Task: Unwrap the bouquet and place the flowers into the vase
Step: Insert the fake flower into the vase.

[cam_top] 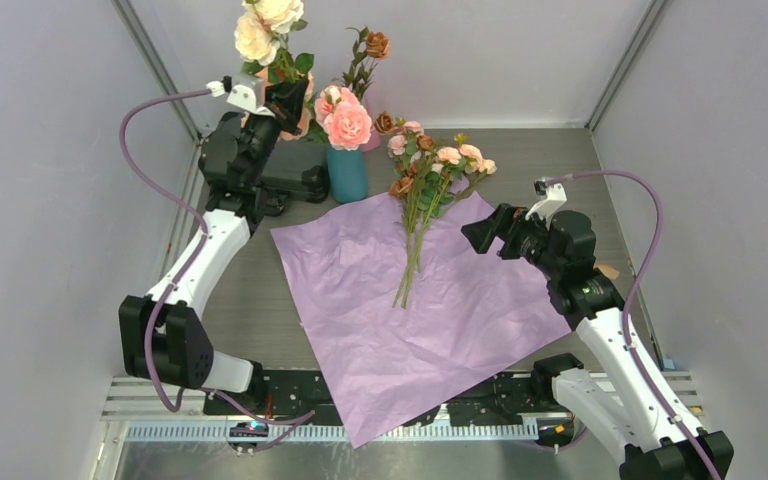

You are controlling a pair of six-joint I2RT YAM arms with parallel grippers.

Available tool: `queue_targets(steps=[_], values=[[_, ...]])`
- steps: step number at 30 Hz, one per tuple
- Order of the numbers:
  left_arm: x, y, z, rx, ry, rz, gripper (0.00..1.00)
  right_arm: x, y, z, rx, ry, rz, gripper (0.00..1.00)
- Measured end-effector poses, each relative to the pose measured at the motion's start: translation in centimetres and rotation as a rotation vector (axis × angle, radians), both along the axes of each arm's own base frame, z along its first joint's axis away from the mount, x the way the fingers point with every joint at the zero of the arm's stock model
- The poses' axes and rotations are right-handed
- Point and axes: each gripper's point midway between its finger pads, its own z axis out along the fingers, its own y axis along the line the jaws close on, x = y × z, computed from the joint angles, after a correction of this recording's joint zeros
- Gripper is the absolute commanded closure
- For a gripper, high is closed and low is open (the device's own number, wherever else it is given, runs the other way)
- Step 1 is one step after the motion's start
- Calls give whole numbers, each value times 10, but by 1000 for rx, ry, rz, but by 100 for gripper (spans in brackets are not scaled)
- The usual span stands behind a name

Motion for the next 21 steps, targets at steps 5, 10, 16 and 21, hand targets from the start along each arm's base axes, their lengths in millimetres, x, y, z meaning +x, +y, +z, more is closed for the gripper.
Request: queue_targets(steps=[5,10,16,21], values=[[1,-9,-10,26,8,-7,100,-1,0,-2,0,3,2,5],[5,-16,-26,49,31,-7,100,-2,0,-1,1,1,4,5],[14,-17,-53,62,82,5,100,-2,1,-4,3,4,11,5],[16,-17,-64,71,100,17,97,-3,2,-4,5,4,15,5]])
